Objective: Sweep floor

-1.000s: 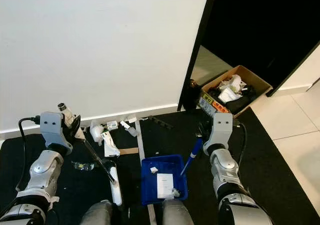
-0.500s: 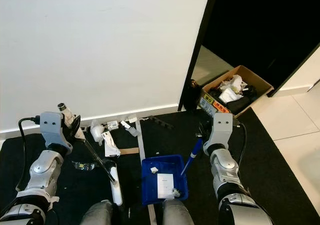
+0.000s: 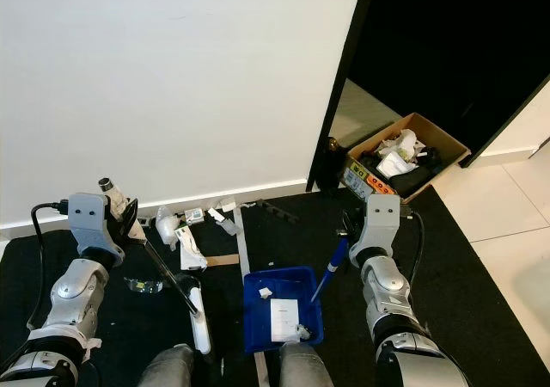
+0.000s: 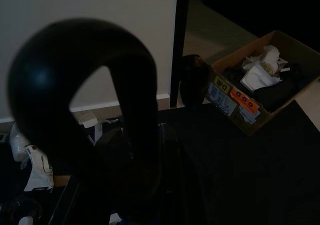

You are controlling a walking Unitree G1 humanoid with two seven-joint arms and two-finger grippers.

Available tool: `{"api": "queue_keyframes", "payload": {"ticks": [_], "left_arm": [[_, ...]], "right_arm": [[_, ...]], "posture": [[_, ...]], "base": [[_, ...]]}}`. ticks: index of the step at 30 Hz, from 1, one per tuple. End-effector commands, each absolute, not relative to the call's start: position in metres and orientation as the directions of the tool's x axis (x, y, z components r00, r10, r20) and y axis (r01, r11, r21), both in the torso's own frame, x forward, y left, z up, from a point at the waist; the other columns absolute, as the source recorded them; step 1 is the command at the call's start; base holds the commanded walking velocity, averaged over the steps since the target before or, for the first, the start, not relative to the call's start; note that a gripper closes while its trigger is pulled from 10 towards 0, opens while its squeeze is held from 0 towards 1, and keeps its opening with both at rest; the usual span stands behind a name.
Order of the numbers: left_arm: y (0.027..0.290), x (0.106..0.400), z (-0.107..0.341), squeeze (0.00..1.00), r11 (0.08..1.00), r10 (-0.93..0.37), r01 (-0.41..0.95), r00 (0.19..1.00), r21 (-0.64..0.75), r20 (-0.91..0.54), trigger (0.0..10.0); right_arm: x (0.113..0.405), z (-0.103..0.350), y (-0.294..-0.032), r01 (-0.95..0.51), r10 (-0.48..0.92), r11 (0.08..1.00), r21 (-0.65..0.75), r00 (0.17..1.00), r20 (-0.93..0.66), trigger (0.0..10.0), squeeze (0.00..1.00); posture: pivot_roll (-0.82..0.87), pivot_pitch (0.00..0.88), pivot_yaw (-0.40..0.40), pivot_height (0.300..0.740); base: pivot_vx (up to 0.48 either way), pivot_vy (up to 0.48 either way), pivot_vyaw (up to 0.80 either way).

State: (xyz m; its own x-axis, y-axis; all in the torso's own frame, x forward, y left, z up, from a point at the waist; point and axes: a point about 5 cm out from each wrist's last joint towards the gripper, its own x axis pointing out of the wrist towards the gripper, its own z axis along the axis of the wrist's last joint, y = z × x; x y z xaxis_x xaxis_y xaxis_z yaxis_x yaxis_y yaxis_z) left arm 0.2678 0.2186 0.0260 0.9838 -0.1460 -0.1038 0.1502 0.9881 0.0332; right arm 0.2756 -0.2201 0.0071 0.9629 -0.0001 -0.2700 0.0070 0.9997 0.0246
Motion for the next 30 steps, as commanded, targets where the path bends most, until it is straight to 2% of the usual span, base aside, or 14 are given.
{"api": "queue_keyframes", "payload": {"ticks": [1,16,22,30], "left_arm": [[0.2204,0.2613,0.017,0.0,0.988,-0.148,0.152,0.977,0.012,-0.155,10.0],[0.2203,0.2615,0.0172,0.0,0.986,-0.16,0.164,0.973,0.011,-0.163,10.0],[0.2212,0.2613,0.0172,0.0,0.982,-0.157,0.173,0.972,0.079,-0.175,10.0],[0.2242,0.2611,0.0166,0.0,0.994,-0.102,0.106,0.982,0.018,-0.159,10.0]], "right_arm": [[0.276,0.0063,-0.2188,0.018,-0.006,0.999,0.043,0.962,-0.272,10.0,0.0],[0.2754,0.0059,-0.2191,0.02,-0.008,0.999,0.044,0.962,-0.273,10.0,0.0],[0.2755,0.0059,-0.2188,0.019,-0.006,0.999,0.045,0.962,-0.273,10.0,0.0],[0.276,0.0062,-0.218,0.016,-0.004,0.999,0.044,0.962,-0.272,10.0,0.0]], "posture": [[0.05,0.0,-0.004,0.74],[0.05,0.0,-0.003,0.74],[0.05,0.0,-0.004,0.74],[0.05,0.0,-0.005,0.74]], "base": [[0.0,0.0,0.0],[0.0,0.0,0.0],[0.0,0.0,0.0],[0.0,0.0,0.0]]}}
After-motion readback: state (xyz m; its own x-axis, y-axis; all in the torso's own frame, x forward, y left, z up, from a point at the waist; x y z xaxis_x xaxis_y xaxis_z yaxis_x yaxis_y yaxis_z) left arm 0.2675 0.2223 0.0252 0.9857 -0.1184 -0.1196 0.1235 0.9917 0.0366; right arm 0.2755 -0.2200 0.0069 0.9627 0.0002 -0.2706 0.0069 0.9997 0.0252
